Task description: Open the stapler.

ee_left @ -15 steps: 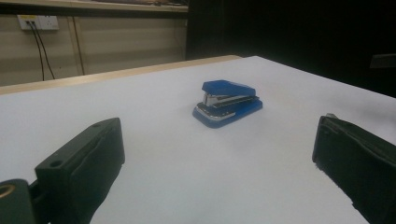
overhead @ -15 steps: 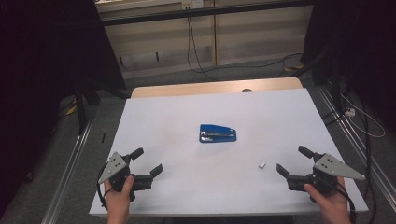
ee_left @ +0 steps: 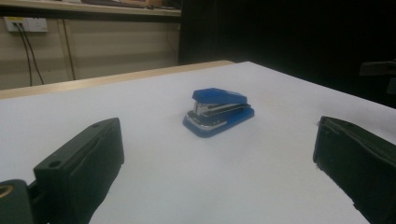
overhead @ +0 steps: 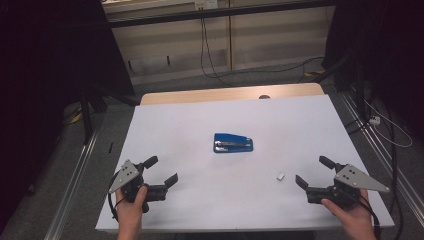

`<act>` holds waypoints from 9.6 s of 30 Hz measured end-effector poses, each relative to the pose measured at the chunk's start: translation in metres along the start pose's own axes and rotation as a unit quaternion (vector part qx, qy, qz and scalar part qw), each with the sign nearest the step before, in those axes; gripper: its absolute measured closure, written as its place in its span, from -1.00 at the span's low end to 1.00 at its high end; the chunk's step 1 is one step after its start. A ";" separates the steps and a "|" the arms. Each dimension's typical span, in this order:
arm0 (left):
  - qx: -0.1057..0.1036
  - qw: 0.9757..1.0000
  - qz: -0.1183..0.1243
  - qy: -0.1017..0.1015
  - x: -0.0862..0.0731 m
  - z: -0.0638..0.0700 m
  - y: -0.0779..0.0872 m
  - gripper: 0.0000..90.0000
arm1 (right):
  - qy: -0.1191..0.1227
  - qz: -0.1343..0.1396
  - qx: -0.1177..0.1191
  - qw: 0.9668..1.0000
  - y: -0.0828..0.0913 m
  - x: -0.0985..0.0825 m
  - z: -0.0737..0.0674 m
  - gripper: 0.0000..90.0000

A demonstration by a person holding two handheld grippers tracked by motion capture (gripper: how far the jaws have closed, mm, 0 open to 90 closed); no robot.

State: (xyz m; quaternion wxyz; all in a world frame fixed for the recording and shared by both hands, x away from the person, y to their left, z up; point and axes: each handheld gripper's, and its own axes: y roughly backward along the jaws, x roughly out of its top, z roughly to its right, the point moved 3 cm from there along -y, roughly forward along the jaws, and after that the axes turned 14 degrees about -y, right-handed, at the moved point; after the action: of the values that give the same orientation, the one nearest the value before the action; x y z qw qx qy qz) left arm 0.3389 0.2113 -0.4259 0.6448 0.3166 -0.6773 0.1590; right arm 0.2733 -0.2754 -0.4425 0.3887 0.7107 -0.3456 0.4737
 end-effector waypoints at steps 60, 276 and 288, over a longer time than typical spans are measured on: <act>-0.037 0.997 -0.064 -0.020 0.016 0.013 -0.119 -0.92 | 0.002 -0.052 0.066 0.996 -0.128 0.025 -0.073 -0.78; -0.049 0.974 -0.216 -0.047 0.000 -0.009 -0.204 1.00 | 0.063 -0.103 -0.075 0.990 -0.222 0.018 -0.075 1.00; -0.053 0.973 -0.220 -0.051 0.000 -0.010 -0.203 1.00 | 0.046 -0.099 -0.086 0.990 -0.215 0.017 -0.063 1.00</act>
State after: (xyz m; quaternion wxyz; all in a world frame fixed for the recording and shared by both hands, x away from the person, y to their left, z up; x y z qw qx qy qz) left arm 0.4751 0.0654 -0.4635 0.6441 0.4309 -0.6308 -0.0388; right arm 0.4377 -0.1232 -0.4591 0.5087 0.6828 -0.2946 0.4338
